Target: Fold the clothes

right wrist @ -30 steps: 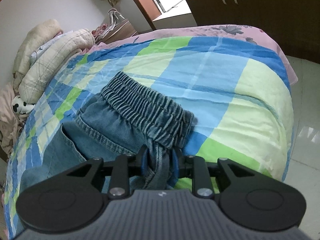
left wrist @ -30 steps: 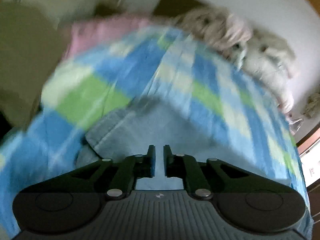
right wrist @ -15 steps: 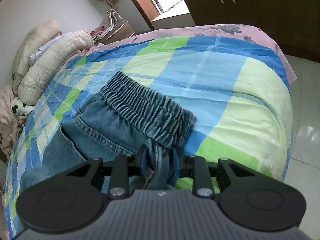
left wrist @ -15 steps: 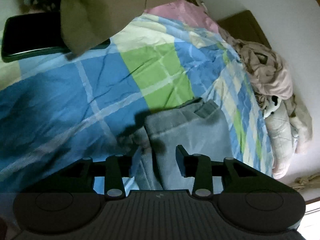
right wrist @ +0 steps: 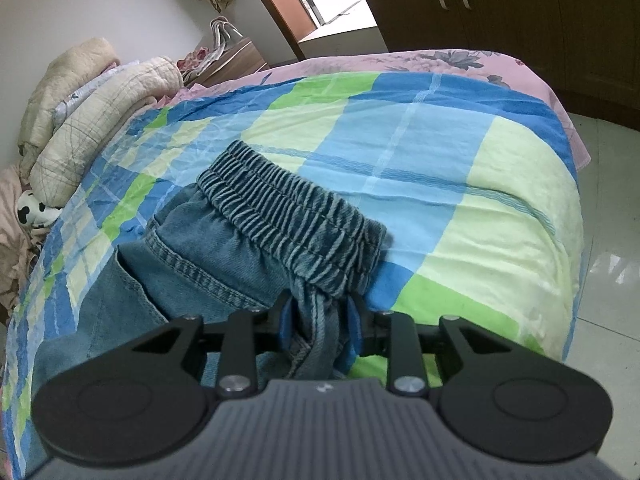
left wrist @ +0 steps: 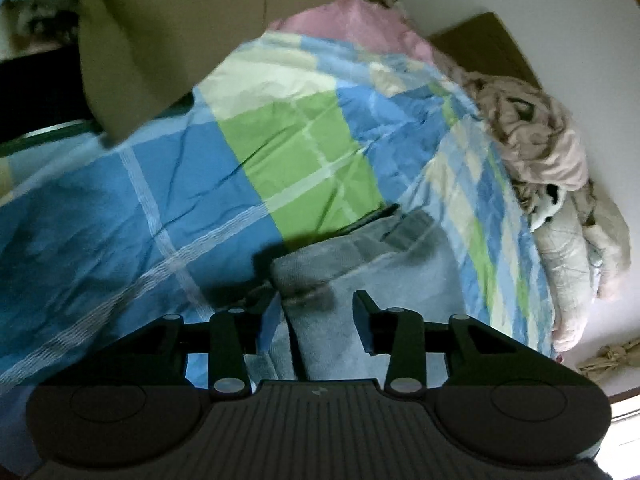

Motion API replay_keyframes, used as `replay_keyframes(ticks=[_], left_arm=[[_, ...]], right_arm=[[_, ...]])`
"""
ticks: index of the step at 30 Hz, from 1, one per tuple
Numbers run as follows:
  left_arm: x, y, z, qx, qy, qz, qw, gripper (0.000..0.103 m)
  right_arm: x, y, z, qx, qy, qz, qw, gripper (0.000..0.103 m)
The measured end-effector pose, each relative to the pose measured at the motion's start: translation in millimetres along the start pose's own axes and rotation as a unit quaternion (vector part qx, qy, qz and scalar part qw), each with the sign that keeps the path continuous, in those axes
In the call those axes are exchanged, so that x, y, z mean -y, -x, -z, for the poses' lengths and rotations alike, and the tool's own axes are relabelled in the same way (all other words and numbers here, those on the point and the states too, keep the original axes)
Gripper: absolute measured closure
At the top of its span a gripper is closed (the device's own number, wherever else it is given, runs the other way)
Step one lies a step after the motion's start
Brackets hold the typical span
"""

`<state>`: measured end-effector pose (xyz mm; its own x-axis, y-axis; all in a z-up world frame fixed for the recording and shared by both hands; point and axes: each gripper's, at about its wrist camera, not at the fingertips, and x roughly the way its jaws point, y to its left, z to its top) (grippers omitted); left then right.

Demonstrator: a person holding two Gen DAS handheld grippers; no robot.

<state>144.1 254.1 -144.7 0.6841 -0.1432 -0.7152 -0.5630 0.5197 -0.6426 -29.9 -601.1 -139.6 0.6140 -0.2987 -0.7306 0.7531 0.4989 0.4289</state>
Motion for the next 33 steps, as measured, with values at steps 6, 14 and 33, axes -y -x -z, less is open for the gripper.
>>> replay_keyframes(ticks=[6,14,33], left_arm=[[8,-5,-9,0.018,-0.009,0.004,0.9998,0.089],[63,56,-16,0.065,-0.082,0.073,0.9919,0.094],[-9,23,3,0.02,-0.042,-0.002,0.9989,0.087]], right_arm=[[0,1,1,0.001,-0.004,0.002,1.0,0.072],[-3,1,-1,0.0,0.005,0.011,1.0,0.072],[-7,2,-3,-0.002,0.011,0.015,1.0,0.064]])
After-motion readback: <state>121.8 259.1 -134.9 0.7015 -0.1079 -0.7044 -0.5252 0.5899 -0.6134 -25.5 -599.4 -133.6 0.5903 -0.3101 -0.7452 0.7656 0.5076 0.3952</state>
